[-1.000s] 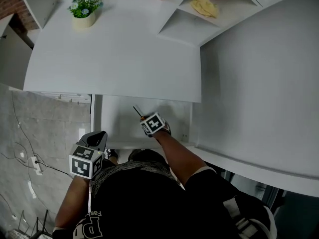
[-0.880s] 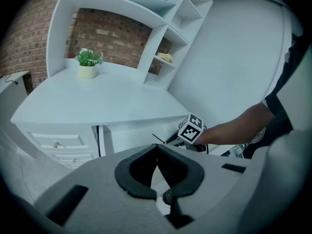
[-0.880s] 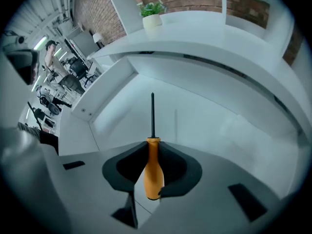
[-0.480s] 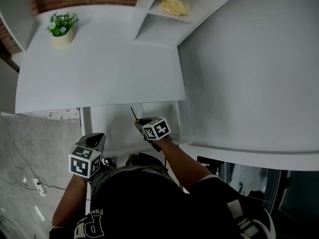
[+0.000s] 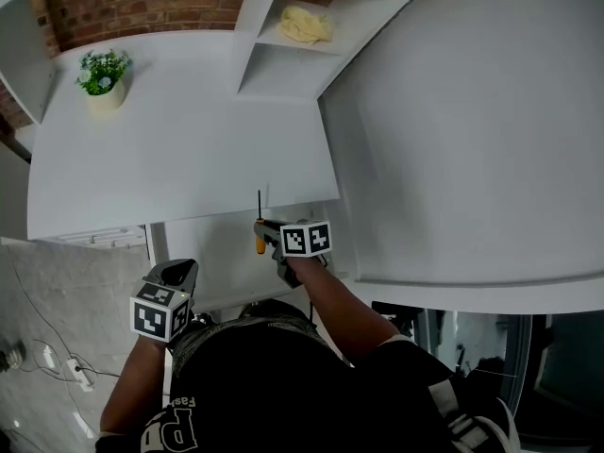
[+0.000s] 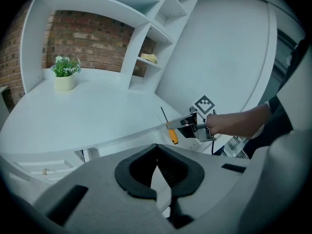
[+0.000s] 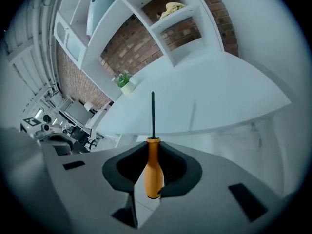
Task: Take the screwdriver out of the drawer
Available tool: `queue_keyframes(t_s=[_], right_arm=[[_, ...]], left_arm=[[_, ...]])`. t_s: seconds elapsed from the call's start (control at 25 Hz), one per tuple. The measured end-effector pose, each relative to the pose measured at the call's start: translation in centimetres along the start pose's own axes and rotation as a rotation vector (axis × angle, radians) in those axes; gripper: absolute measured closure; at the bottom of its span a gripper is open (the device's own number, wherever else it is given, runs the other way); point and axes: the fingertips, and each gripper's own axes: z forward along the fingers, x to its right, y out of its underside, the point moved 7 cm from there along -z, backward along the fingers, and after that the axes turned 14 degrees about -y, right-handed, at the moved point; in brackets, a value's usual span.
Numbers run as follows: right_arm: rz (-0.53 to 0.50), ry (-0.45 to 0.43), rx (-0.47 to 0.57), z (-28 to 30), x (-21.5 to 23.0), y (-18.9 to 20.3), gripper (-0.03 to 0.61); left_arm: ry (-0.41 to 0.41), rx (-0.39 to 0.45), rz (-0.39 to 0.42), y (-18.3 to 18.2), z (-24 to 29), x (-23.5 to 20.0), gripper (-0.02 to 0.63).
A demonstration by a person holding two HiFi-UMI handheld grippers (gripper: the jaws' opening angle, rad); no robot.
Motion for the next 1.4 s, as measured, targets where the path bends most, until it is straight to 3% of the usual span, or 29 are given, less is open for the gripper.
queue_keyframes(t_s=[0.44, 0.68, 1.4], right_arm=[[0.044, -0.003, 0.066, 1.5, 1.3, -7.4, 0.505], [0.067, 0.004, 0.042, 3.5, 2.0, -9.8, 0.505], [0.180, 0.017, 0.011, 7.9, 4.7, -11.3, 0.503]], left_arm=[[-0.073, 0.005, -0.056, 0.2, -1.7, -1.6, 0.598], [-0.104, 0.000, -0.103, 0.6, -2.4, -2.5, 0.598], [-0.146, -0.032, -0.150, 1.9, -2.6, -3.1, 0.598]])
